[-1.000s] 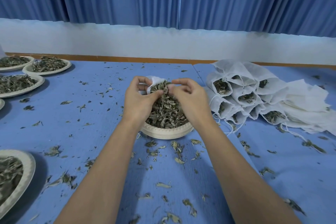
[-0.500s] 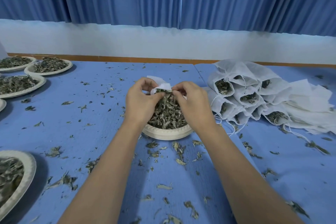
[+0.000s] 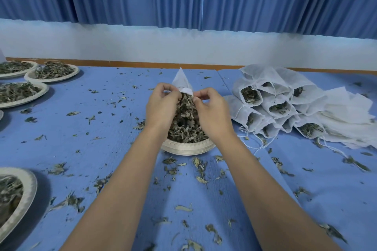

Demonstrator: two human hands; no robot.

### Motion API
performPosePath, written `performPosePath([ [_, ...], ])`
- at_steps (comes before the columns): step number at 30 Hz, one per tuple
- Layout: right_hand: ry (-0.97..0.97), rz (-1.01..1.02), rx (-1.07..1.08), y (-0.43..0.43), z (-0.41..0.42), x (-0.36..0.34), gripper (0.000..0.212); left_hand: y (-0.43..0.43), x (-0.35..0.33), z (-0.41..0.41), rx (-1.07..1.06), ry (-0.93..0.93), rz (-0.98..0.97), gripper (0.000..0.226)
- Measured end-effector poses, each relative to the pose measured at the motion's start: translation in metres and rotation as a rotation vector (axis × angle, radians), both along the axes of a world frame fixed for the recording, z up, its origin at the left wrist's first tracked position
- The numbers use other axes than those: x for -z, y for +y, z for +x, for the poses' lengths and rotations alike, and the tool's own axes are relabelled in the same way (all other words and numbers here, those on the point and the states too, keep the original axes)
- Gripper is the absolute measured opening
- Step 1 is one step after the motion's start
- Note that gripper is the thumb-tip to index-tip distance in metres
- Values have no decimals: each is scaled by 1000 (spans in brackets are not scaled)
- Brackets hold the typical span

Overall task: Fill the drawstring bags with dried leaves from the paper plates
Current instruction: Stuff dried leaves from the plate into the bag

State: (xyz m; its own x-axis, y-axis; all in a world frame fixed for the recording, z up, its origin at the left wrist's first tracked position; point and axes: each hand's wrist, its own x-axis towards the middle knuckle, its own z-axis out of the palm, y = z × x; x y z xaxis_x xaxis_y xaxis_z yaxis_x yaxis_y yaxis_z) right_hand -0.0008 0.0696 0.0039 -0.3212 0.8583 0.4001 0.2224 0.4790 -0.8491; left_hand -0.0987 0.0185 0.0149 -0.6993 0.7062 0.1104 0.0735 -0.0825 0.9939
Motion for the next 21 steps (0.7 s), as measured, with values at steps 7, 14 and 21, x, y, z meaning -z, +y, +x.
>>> performPosePath([
  [7,62,-122,24,2,-2,-3,8,-12,6,-8,186,140,13,34],
  [14,73,-180,-48,-2,0,-8,11,-5,9,-9,-89,208,-42,31],
  [21,-237,92,-79,-13,-1,-8,9,13,-2,-9,-327,37,-120,34],
])
